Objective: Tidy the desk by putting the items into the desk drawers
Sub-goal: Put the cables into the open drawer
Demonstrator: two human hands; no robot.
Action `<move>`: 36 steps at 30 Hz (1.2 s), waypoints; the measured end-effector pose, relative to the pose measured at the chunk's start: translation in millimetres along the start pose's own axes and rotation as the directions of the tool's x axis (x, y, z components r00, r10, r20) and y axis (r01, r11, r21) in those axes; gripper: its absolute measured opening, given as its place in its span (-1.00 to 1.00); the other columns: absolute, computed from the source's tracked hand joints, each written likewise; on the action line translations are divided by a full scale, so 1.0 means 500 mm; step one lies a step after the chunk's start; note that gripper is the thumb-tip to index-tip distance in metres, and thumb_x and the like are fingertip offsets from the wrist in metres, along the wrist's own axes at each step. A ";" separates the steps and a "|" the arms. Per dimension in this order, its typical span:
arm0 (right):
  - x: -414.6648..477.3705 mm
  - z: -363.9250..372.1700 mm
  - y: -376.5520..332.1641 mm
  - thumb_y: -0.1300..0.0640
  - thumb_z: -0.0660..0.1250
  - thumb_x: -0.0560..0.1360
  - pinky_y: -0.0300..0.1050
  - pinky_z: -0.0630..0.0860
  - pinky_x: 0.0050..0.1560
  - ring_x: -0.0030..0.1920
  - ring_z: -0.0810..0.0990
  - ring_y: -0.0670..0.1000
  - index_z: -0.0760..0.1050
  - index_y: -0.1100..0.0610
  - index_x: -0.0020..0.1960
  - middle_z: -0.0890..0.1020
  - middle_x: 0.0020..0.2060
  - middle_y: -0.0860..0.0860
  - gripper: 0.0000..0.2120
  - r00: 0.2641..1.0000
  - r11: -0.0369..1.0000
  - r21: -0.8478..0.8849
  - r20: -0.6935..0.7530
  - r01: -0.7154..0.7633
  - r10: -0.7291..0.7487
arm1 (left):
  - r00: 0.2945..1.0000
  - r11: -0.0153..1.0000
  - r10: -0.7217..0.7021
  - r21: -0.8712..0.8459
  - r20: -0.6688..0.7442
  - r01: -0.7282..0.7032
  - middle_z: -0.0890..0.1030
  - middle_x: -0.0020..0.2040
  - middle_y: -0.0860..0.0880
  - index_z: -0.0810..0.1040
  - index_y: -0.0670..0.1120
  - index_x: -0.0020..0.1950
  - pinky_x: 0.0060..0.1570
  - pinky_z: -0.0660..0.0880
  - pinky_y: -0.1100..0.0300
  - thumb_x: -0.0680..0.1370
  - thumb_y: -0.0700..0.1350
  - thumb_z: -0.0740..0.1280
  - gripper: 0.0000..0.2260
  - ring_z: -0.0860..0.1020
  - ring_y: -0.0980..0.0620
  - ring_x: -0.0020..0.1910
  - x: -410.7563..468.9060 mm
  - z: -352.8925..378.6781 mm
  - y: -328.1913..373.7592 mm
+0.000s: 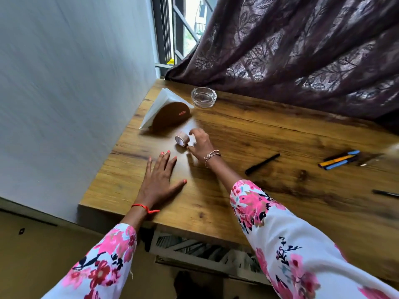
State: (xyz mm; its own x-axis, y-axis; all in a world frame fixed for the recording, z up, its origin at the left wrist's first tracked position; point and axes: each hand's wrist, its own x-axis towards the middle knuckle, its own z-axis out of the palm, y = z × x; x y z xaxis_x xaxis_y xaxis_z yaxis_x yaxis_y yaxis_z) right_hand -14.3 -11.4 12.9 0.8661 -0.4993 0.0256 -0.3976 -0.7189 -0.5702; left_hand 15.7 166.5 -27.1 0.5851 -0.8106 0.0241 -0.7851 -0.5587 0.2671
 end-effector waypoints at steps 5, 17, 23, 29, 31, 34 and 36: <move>0.007 0.013 -0.046 0.35 0.27 0.39 0.00 0.41 0.21 0.20 0.44 0.20 0.39 0.20 0.29 0.42 0.23 0.18 -0.53 0.990 0.995 -0.022 0.113 0.093 -0.090 | 0.999 0.999 -0.020 -0.031 -0.028 0.019 0.06 0.55 -0.03 0.15 -0.05 0.50 0.48 -0.19 -0.02 0.46 0.31 0.20 -0.28 -0.03 0.07 0.53 0.001 -0.002 0.001; -0.044 -0.036 0.011 0.40 0.31 0.38 -0.38 0.32 -0.18 -0.03 0.54 0.18 0.61 0.29 0.02 0.58 -0.13 0.18 -0.76 0.983 0.959 0.279 -0.154 -0.055 0.102 | 0.999 0.998 -0.021 -0.066 -0.027 0.019 0.08 0.54 -0.05 0.18 -0.05 0.48 0.46 -0.18 -0.08 0.33 0.41 -0.04 -0.16 -0.01 0.00 0.53 0.004 0.000 0.009; -0.161 -0.133 0.105 0.43 0.49 0.18 -0.10 0.53 0.12 0.08 0.58 0.08 0.57 0.18 0.11 0.62 0.09 0.17 -0.49 0.928 0.833 0.515 -0.170 -0.204 0.332 | 0.993 0.972 0.105 -0.216 0.045 -0.093 0.01 0.55 -0.05 0.07 -0.09 0.51 0.41 -0.30 -0.16 0.49 0.21 0.27 -0.27 -0.13 0.01 0.53 0.026 0.016 0.132; -0.398 -0.263 0.225 0.49 0.48 0.20 -0.12 0.60 -0.13 -0.04 0.54 0.00 0.54 0.20 0.08 0.58 -0.06 0.07 -0.50 0.756 0.638 0.743 -0.294 -0.204 0.585 | 0.901 0.885 0.427 -0.241 0.079 -0.398 0.00 0.55 -0.08 0.03 -0.12 0.53 0.43 -0.32 -0.07 0.39 0.33 0.01 -0.18 -0.13 -0.02 0.53 0.012 0.032 0.363; -0.508 -0.302 0.266 0.46 0.49 0.22 -0.03 0.58 -0.05 -0.06 0.54 -0.03 0.53 0.22 0.09 0.59 -0.06 0.09 -0.53 0.661 0.599 0.777 -0.348 -0.193 0.665 | 0.818 0.807 0.571 -0.232 0.073 -0.543 -0.02 0.55 -0.07 0.01 -0.12 0.53 0.44 -0.30 -0.07 0.36 0.37 -0.09 -0.14 -0.13 -0.03 0.53 -0.024 0.047 0.456; -0.684 -0.350 0.320 0.45 0.49 0.23 -0.38 0.54 -0.20 -0.28 0.57 -0.24 0.51 0.20 0.01 0.60 -0.19 0.02 -0.59 0.478 0.604 0.772 -0.462 -0.199 0.747 | 0.636 0.627 0.768 -0.285 0.070 -0.726 -0.02 0.55 -0.05 0.03 -0.07 0.52 0.43 -0.32 -0.05 0.41 0.37 -0.04 -0.20 -0.19 0.01 0.51 -0.103 0.079 0.590; -0.809 -0.372 0.349 0.45 0.48 0.24 -0.49 0.49 -0.28 -0.32 0.55 -0.26 0.46 0.12 -0.07 0.58 -0.24 -0.04 -0.61 0.348 0.575 0.791 -0.489 -0.209 0.800 | 0.467 0.472 0.879 -0.294 0.090 -0.831 -0.04 0.56 -0.04 0.02 -0.05 0.53 0.40 -0.44 0.05 0.47 0.37 0.05 -0.24 -0.24 0.02 0.50 -0.164 0.107 0.675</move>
State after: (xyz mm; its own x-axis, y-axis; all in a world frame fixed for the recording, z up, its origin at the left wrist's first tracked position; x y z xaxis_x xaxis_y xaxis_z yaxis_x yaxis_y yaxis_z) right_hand -490.1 -24.7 55.6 -0.1648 -0.9853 -0.0453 -0.1694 0.0735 -0.9828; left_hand -308.3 35.0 9.8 -0.4354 -0.8861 0.1592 -0.7971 0.4616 0.3893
